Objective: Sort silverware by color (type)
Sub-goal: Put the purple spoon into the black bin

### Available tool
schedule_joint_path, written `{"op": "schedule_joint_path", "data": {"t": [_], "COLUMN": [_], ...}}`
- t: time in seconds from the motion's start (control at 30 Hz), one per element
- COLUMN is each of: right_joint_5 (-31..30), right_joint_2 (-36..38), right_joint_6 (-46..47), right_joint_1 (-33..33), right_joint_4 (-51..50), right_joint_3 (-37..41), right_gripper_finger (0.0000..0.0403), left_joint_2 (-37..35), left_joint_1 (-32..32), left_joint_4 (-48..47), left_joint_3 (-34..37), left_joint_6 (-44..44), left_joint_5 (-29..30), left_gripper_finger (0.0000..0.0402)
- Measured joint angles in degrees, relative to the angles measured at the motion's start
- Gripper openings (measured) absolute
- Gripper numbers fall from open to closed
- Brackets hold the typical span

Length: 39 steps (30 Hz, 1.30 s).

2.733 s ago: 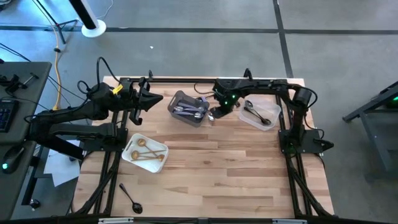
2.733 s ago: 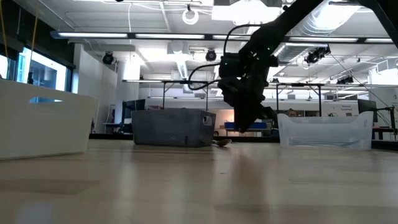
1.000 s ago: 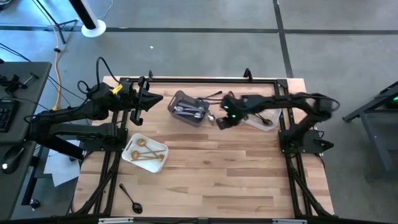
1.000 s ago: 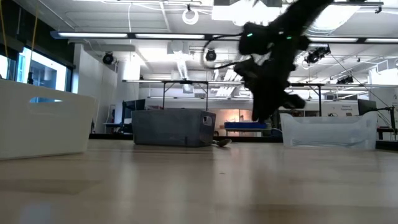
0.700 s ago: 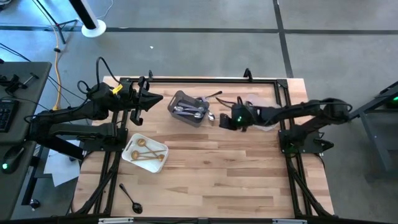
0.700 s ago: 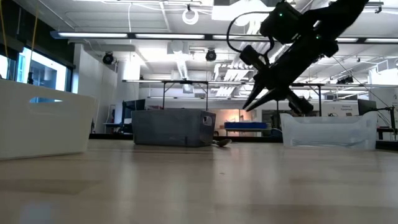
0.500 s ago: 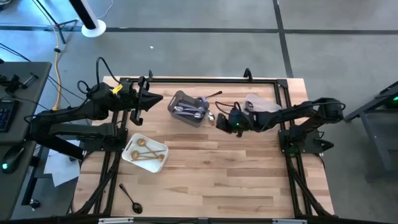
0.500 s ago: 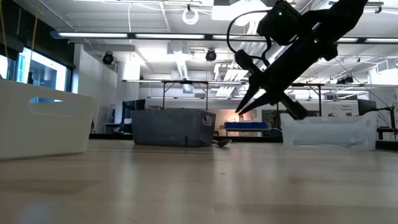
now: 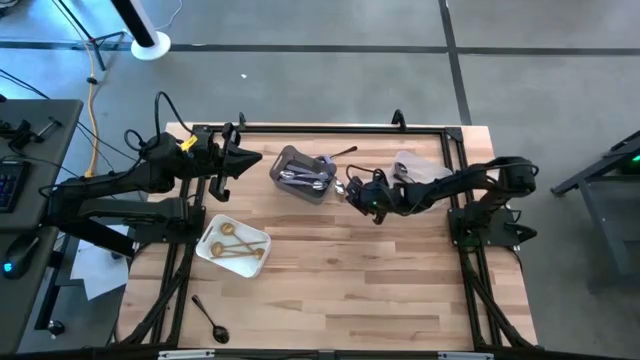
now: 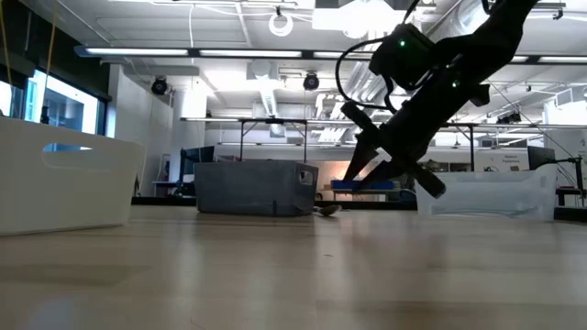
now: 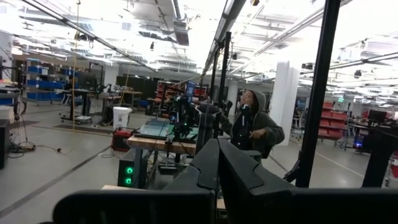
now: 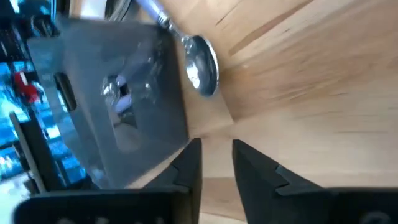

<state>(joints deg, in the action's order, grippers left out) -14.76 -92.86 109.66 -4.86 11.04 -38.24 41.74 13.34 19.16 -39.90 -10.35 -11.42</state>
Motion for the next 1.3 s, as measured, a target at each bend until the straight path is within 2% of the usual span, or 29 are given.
{"op": "schedule_joint_path", "data": {"t": [0.13,0.23,0.5,0.9,1.3], "right_joint_5": [-0.1,-0.1,-2.4,-3.6,-3.6], "right_joint_2": [-1.6,-2.7,-6.0,-9.4,-9.5], "right_joint_6": [2.5,5.3,8.5,8.6,8.4], "right_joint_1": [-0.9,-1.3,-1.3,-3.5,-3.8], "right_joint_4": [0.9,0.9,5.6,12.4,11.6], "right_joint_3": [0.0,0.0,0.0,-0.1,-0.2], "right_gripper_finger": [0.0098,0.0107,0.0107,0.0107,0.0107], "left_joint_2": [0.0,0.0,0.0,0.0,0.0], "left_joint_1": [0.0,0.0,0.0,0.0,0.0], "left_joint_4": [0.0,0.0,0.0,0.0,0.0], "left_joint_3": [0.0,0.0,0.0,0.0,0.0], "left_joint_6": [0.0,0.0,0.0,1.0,1.8], "left_joint_5": [0.0,0.0,0.0,0.0,0.0], "left_gripper_finger": [0.0000,0.0000,0.0000,0.0000,0.0000]}}
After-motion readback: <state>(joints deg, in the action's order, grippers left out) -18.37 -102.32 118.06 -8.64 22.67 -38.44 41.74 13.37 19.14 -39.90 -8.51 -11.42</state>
